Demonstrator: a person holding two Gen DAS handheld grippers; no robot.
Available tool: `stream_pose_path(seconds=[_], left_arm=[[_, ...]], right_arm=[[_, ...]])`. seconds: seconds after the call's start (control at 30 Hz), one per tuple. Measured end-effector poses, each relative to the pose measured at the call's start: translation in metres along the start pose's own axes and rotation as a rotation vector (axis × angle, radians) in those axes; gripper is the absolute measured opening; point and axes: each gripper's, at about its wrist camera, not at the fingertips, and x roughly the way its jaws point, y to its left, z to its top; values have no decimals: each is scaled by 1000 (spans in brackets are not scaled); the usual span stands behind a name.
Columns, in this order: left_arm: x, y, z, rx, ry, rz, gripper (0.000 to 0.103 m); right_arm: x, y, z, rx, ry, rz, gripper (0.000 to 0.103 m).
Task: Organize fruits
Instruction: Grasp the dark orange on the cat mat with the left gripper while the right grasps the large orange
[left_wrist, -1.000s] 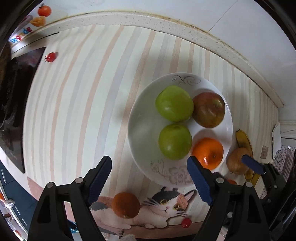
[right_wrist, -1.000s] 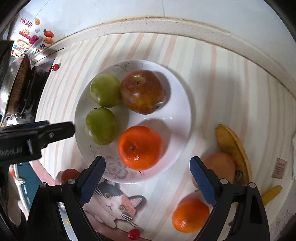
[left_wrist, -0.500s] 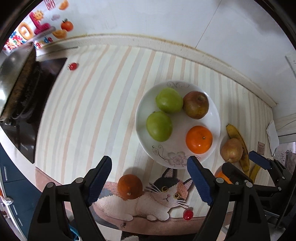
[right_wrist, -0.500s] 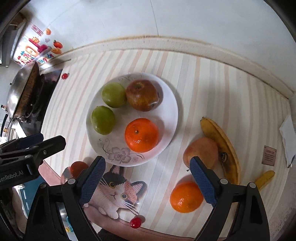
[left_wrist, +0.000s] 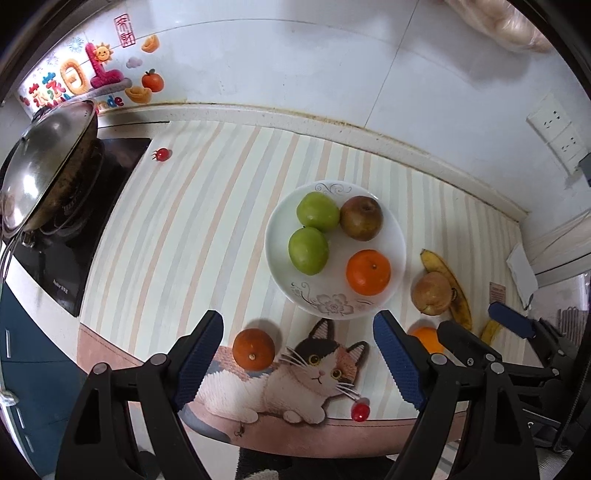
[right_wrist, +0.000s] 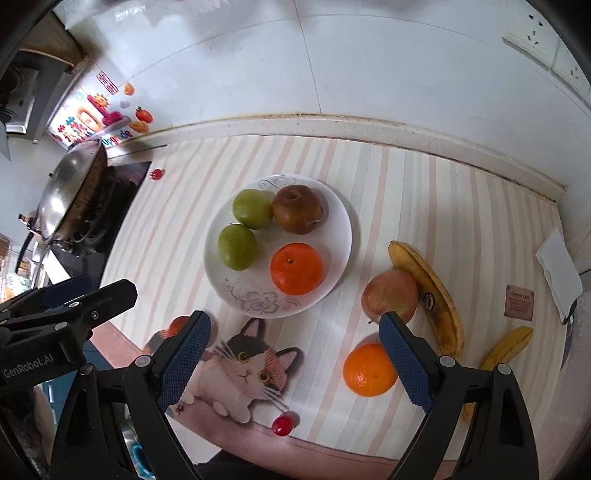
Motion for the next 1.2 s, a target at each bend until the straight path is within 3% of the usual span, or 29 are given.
stream_pose_path(seconds=[0.17, 0.43, 0.63, 1.07, 1.13, 1.2], left_arm=[[12, 14, -14, -25, 20, 51, 83], [99, 44, -38, -94, 224, 95, 83], [148, 55, -45, -153, 337, 60, 83], [191, 48, -37, -140, 402, 61, 83], [193, 46, -37, -134, 395, 55, 79], [194, 43, -37, -126, 392, 51, 62]], right_arm=[[21, -24, -20, 66, 63, -21, 95], [93, -85, -50, 247, 200, -54, 95], [117, -94, -57, 281, 239, -53, 95], [148, -98, -50, 282, 291, -84, 94], [151, -98, -50, 284, 294, -87, 93], [154, -98, -52, 284, 302, -92, 88]])
